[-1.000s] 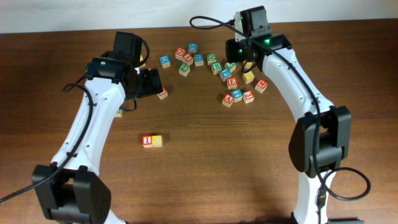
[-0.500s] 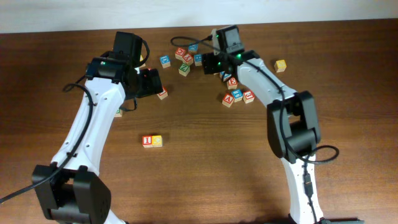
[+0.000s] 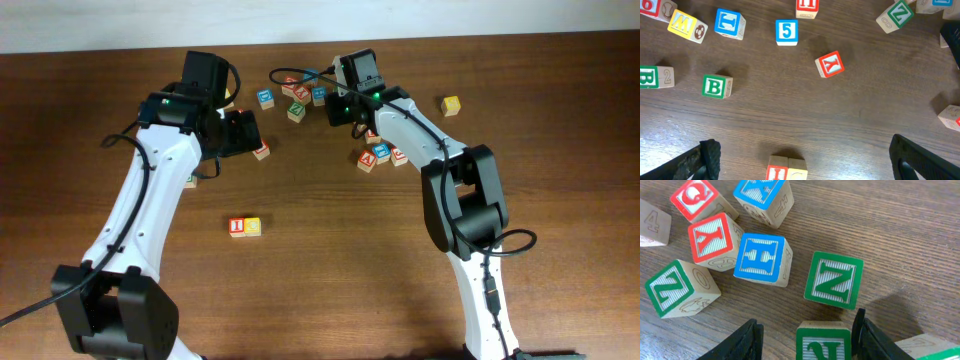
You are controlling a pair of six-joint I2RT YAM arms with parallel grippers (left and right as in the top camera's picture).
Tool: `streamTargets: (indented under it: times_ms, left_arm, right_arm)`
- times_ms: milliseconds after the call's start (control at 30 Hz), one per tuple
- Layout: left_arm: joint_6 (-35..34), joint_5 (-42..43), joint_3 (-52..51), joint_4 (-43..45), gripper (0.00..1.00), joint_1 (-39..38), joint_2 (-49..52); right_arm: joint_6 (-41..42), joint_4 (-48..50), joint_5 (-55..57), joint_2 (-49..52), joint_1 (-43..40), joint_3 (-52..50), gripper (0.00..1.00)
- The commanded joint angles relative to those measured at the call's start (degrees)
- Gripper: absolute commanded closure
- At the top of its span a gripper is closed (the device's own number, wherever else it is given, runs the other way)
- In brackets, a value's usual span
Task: Spell out ICRA
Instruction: 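Close the right gripper on the green 'R' block and lift it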
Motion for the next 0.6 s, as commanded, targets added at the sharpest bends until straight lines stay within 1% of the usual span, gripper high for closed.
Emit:
streamTargets:
  times_ms: [0,67,200,233,267,467,567]
  left_arm:
    - [0.5,-0.46,1.03,-0.07,0.01,-0.02,-0.02]
    - [0.48,-0.46,1.03,-0.07,0.01,-0.02,-0.02]
    - [0.5,-0.46,1.03,-0.07,0.01,-0.02,-0.02]
    - [0.5,-0.46,1.03,-0.07,0.01,-0.02,-0.02]
    - [0.48,-0.46,1.03,-0.07,0.01,-0.02,-0.02]
    - [0.5,-0.46,1.03,-0.07,0.01,-0.02,-0.02]
    - [0.48,-0.46,1.03,-0.07,0.01,-0.02,-0.02]
  right_arm:
    - [0.44,-1.07,-0.09,-0.02,0.04,-0.13,0.52]
    - [0.74,-1.42,-0.13,-0.61,0.04,-0.13,0.62]
    - [0.7,-1.4,-0.11,-1.97,0.04,-0.13,0.66]
    - [0.7,-1.42,-0.11,-2.1,0.04,-0.11,0.68]
    - [0.7,-1.44,-0.13,-2.27,0.04,-0.09,0.73]
    - [0.7,-3.58,-0.35,-3.56,0.04,-0.07,0.74]
    - [0.7,-6.23,-0.37,-6.56,0.04,-0.07,0.74]
